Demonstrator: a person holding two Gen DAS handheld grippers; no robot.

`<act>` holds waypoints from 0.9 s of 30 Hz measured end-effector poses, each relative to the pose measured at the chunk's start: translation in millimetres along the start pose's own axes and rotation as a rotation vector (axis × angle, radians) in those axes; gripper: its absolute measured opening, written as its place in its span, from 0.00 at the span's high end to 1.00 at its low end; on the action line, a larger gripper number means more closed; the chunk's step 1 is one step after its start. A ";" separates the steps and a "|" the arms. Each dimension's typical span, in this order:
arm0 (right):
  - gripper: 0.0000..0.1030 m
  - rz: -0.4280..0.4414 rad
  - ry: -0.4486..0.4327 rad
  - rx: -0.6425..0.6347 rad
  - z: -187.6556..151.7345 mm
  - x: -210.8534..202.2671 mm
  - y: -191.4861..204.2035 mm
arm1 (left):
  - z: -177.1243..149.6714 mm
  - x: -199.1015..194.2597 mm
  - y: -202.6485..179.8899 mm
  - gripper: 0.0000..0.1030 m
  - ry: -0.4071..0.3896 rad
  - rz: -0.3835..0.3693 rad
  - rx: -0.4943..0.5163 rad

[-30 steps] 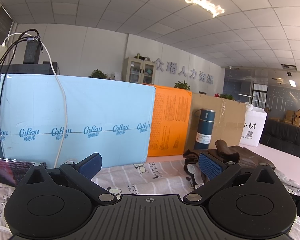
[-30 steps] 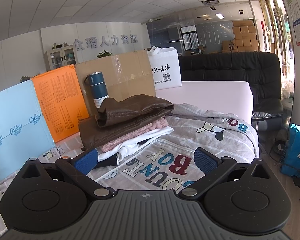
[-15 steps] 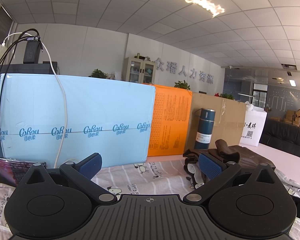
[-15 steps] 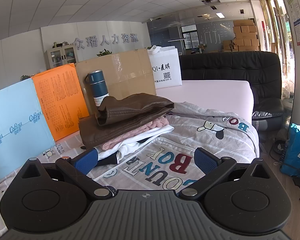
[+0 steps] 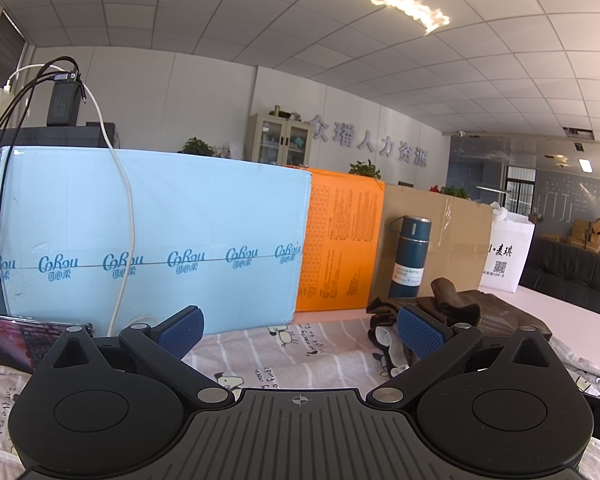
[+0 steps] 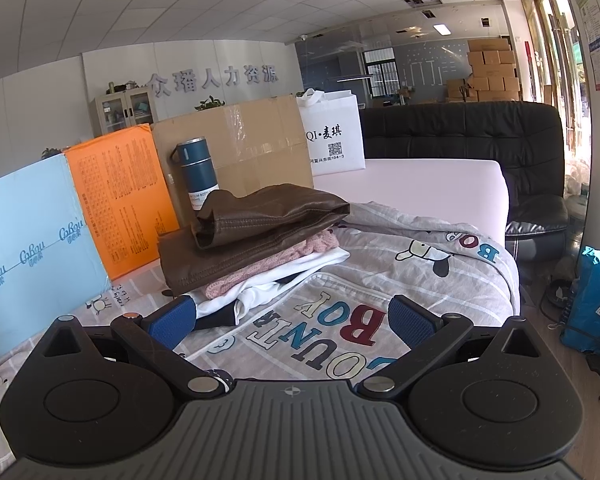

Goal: Fold clothes

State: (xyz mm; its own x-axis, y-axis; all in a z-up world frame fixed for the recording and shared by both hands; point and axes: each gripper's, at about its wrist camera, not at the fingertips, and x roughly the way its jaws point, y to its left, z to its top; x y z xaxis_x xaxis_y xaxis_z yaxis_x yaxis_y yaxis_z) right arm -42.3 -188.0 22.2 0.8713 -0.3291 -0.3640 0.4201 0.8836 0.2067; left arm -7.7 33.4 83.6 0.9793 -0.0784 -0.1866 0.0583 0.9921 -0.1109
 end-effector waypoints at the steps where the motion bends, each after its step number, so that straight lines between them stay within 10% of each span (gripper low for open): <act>1: 0.00 0.000 0.000 0.000 0.1 0.1 0.1 | 0.1 0.0 -0.1 0.00 0.000 0.000 0.000; 27: 0.00 0.008 0.003 -0.009 0.4 0.0 3.2 | -0.2 1.0 -0.5 0.00 0.007 0.004 -0.002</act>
State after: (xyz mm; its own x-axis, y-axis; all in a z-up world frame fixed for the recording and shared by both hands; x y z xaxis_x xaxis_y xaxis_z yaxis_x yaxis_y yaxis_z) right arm -40.9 -185.3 23.2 0.8737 -0.3214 -0.3651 0.4110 0.8892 0.2009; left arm -6.8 32.8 83.2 0.9782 -0.0747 -0.1937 0.0537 0.9923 -0.1115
